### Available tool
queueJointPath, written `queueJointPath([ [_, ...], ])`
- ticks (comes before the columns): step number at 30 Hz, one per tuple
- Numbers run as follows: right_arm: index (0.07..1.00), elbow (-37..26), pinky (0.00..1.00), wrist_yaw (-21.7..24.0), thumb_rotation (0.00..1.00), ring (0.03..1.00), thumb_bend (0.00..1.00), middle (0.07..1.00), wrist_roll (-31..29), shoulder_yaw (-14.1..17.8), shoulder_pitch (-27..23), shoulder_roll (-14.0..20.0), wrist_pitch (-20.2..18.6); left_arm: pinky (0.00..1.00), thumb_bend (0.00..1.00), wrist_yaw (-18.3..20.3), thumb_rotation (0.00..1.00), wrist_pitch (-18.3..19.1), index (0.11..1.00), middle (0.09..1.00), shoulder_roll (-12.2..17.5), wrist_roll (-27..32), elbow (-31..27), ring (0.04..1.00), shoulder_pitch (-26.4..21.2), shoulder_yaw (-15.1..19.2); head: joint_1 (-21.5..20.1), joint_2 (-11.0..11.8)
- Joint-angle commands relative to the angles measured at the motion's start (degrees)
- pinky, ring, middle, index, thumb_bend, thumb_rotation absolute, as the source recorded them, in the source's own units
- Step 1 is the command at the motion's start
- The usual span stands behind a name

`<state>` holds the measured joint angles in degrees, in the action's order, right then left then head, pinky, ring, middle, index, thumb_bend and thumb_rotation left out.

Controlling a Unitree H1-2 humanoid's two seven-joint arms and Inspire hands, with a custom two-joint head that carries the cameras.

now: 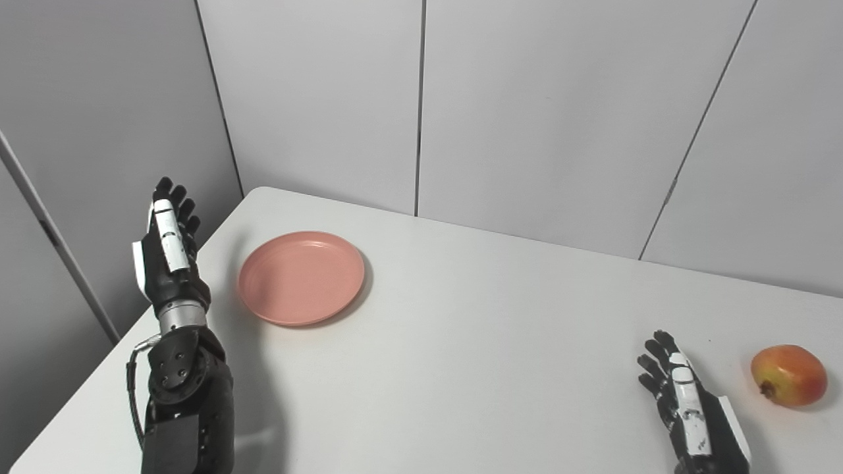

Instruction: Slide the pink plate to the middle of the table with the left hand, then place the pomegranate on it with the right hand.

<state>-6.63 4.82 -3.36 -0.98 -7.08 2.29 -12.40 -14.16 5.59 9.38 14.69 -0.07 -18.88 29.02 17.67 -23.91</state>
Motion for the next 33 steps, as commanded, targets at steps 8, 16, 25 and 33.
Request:
queueJointPath([
  [8,0.937,-1.84,0.94,0.31,1.00,0.925,0.16,0.939,-0.65,0.41,-0.81,0.31,2.59,0.96,0.41,2.25,1.00,-1.94,0.926,0.949,2.22,3.43,2.32,0.947,-1.61,0.13,0.18,-0.15],
  [16,0.933,-1.89,0.95,0.20,1.00,0.924,0.16,0.935,-0.60,0.35,-0.78,0.26,2.59,0.98,0.36,2.65,1.00,-1.76,0.924,0.946,2.61,4.57,5.54,0.948,-1.96,-0.69,0.28,-0.18],
  [25,0.934,-1.90,0.94,0.36,1.00,0.923,0.15,0.937,-0.61,0.34,-0.73,0.48,2.49,0.93,0.39,3.00,1.00,-2.47,0.910,0.928,3.12,5.88,11.74,0.924,-3.27,-0.64,0.34,-0.31],
  [33,0.937,-2.10,0.95,0.26,1.00,0.927,0.17,0.940,-0.71,0.37,-0.61,0.39,2.02,0.90,0.40,4.35,1.00,-4.98,0.872,0.908,4.05,5.33,17.66,0.908,-3.83,-2.50,0.38,-0.38],
])
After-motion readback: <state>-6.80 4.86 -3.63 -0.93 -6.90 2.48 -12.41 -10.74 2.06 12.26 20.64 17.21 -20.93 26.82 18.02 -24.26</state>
